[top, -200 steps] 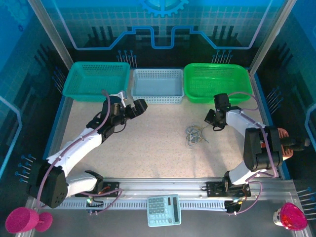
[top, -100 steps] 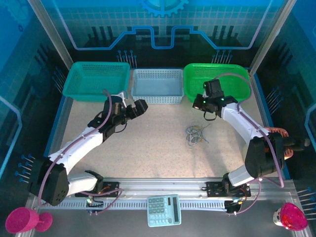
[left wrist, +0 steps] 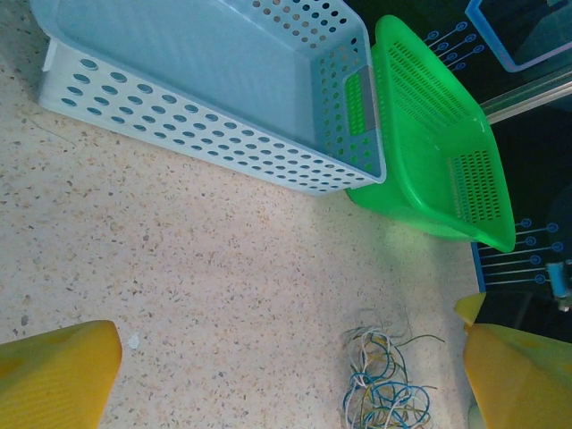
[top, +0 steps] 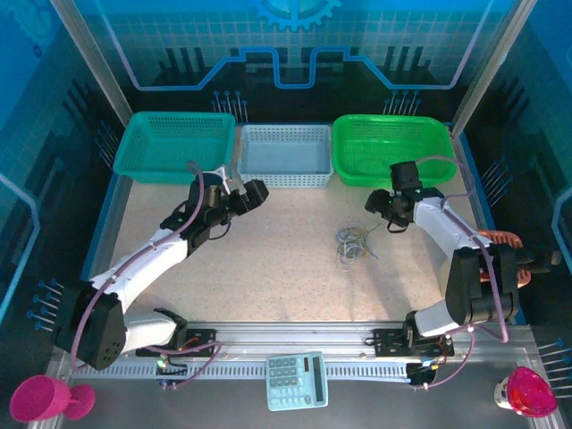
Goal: Untangle the cables
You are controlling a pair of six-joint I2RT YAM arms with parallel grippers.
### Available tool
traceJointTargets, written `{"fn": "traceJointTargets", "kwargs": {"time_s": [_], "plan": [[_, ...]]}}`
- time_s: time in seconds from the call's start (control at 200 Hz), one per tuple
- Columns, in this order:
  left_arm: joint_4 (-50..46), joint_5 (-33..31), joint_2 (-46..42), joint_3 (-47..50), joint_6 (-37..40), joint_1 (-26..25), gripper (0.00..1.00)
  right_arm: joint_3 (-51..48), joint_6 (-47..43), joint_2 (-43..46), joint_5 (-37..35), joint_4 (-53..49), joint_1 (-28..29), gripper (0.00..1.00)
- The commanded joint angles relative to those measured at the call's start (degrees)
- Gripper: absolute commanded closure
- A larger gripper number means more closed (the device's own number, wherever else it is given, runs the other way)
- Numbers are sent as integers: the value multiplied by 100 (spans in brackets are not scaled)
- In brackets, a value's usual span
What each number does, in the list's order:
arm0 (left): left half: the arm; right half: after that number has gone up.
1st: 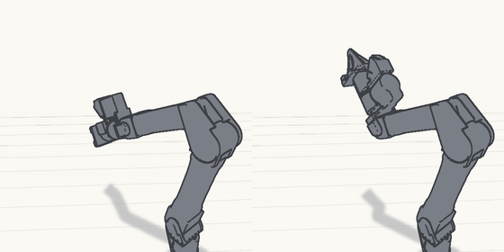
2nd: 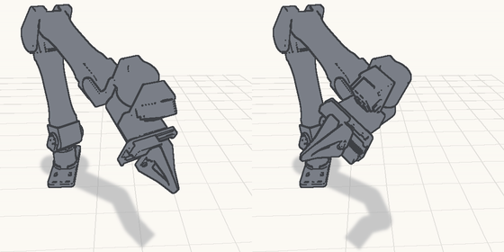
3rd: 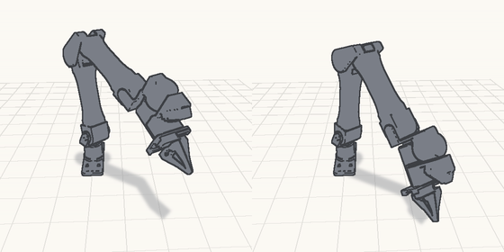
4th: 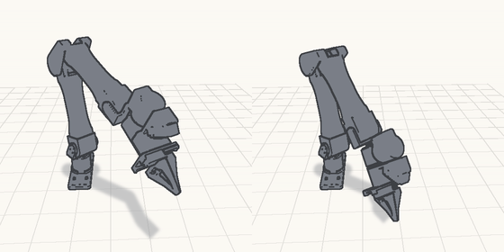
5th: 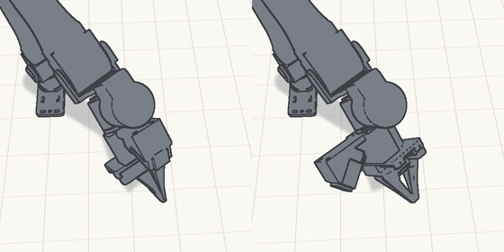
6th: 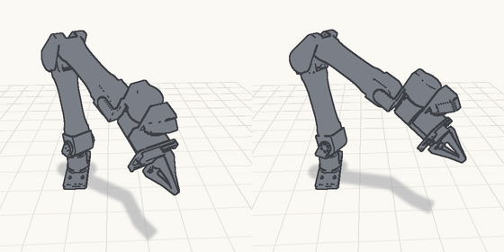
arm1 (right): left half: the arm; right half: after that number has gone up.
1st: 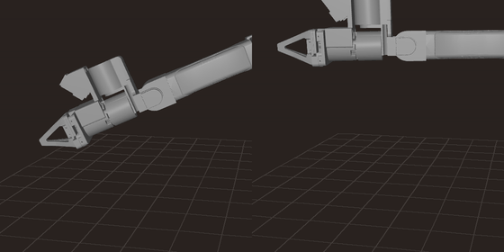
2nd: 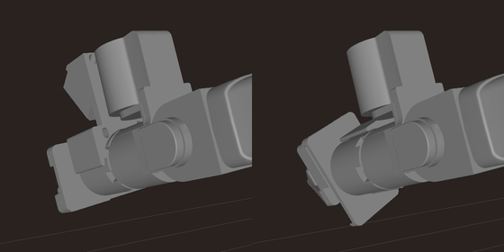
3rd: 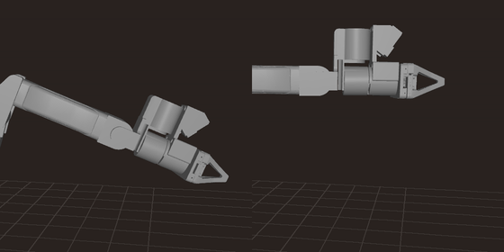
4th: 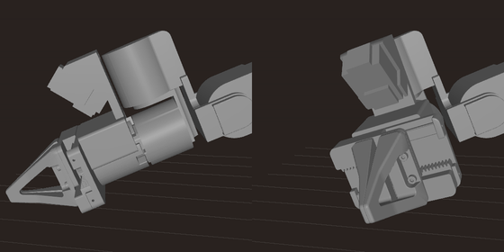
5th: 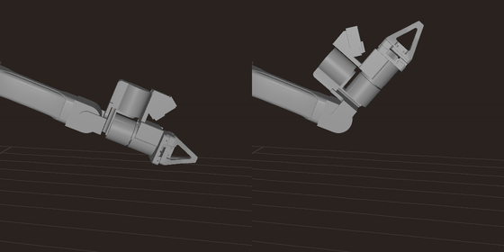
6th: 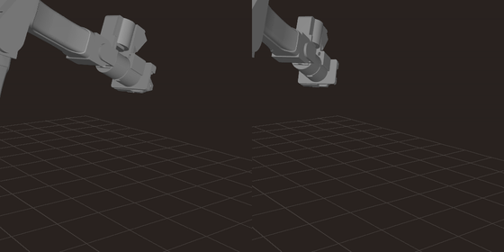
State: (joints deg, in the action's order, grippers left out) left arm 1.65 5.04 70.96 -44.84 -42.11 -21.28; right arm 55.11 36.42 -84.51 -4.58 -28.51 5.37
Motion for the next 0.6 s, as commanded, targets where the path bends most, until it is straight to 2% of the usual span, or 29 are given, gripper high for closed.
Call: {"fn": "traceJointTargets", "kwargs": {"time_s": [0.0,0.23,0.595], "plan": [[138,137,110,-20,-43,-68,1,-76,-51,-187,-49,25,-179,31],[135,126,183,-81,-52,-104,1,-14,-161,-707,202,221,-199,38],[143,112,225,-97,-61,-114,1,-60,-193,-1075,230,447,-194,59]]}}
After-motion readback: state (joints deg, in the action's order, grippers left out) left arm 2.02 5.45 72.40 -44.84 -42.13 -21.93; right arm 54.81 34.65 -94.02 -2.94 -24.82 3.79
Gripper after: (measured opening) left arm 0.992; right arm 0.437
